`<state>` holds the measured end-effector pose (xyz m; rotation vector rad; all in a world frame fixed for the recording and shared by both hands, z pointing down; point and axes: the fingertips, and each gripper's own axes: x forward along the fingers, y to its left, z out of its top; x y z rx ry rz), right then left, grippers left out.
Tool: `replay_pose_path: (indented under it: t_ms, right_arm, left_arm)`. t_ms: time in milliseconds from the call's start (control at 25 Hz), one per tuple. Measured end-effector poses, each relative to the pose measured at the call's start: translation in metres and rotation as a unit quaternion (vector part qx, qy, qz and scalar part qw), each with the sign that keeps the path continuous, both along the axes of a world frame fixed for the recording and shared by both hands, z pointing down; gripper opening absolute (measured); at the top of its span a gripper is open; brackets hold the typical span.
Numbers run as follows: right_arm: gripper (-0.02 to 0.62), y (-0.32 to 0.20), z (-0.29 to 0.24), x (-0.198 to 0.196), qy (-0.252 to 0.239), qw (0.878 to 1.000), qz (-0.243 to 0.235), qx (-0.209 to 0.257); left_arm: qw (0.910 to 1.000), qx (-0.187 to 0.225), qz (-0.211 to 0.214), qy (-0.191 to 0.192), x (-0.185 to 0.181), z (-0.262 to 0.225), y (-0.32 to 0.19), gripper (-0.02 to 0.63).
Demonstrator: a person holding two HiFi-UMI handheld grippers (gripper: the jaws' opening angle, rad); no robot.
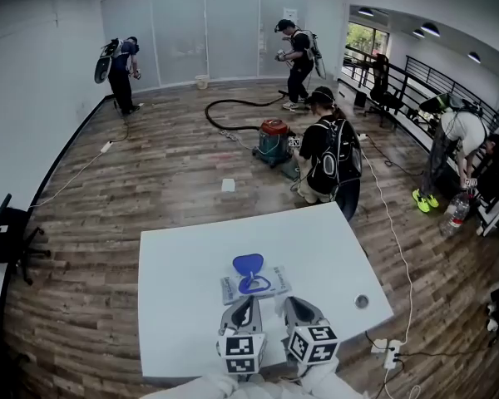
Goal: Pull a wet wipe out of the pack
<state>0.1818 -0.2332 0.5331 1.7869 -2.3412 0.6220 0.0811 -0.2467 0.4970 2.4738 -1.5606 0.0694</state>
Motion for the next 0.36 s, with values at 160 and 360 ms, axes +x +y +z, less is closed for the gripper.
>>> replay_pose_path:
  t_ms: [160,360]
  right_arm:
    - [0.015,0.0016,0.0002,0.0007,-0.002,1.000,0.002,0.000]
    - [0.015,0.0041,0.0042,0.0016,-0.004,1.000,0.005,-0.001]
  left_arm:
    - [1.0000,-0.006,-0.002,0.004,-0.0006,0.0018,0.0010,0.000]
    - [0.9998,-0.016,-0.001,0.009,0.0020,0.0074,0.0032,0.000]
